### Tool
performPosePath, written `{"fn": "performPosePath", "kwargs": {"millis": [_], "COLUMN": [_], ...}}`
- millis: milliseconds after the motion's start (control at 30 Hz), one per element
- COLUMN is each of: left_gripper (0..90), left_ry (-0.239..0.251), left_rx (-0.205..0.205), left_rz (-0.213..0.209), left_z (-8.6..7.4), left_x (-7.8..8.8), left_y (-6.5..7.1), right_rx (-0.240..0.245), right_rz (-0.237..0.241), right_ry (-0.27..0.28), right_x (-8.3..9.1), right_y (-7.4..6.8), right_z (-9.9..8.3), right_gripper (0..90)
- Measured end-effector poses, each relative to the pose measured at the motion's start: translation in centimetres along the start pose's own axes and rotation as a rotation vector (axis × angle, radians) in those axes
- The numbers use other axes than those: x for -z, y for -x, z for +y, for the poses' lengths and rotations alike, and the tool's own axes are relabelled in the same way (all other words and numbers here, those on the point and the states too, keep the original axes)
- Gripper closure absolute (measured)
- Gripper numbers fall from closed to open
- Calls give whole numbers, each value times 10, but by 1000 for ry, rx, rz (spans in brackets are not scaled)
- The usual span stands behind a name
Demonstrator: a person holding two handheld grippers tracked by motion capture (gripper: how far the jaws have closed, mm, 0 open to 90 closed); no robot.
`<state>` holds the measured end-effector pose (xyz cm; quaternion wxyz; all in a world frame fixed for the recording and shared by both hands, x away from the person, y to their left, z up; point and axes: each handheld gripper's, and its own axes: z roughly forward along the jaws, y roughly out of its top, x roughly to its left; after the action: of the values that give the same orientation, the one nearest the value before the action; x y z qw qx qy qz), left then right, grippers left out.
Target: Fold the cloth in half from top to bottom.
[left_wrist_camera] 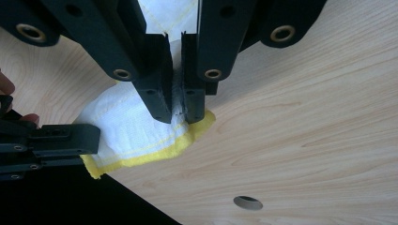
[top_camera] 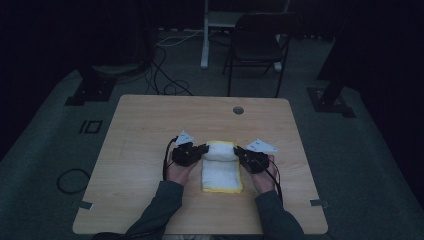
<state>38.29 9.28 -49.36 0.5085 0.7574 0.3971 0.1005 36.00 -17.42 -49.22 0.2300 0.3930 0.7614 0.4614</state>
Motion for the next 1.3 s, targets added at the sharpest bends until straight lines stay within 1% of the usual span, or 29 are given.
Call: {"fn": "performPosePath", "kwargs": {"millis": [367, 733, 900, 1000, 1200, 1300], "left_gripper": [834, 813, 790, 753, 707, 689], "left_ry": [-15, -19, -13, -8, 15, 33], "left_rx": [-18, -23, -17, -13, 0, 13], "left_rz": [-2, -16, -20, -16, -13, -20], "left_z": [-4, -7, -10, -10, -8, -6], "left_x": [6, 12, 15, 17, 22, 24], "left_y": [3, 8, 9, 10, 9, 9], "right_rx": [3, 7, 6, 5, 4, 6], "right_rz": [2, 3, 5, 3, -1, -1], "right_ry": [2, -6, -14, -12, -12, -14], "right_x": [4, 8, 9, 10, 11, 11], "right_y": [-6, -10, -12, -13, -16, -17], "right_z": [-5, -14, -18, -20, -24, -26], "right_gripper": [845, 844, 844, 844, 844, 843]}}
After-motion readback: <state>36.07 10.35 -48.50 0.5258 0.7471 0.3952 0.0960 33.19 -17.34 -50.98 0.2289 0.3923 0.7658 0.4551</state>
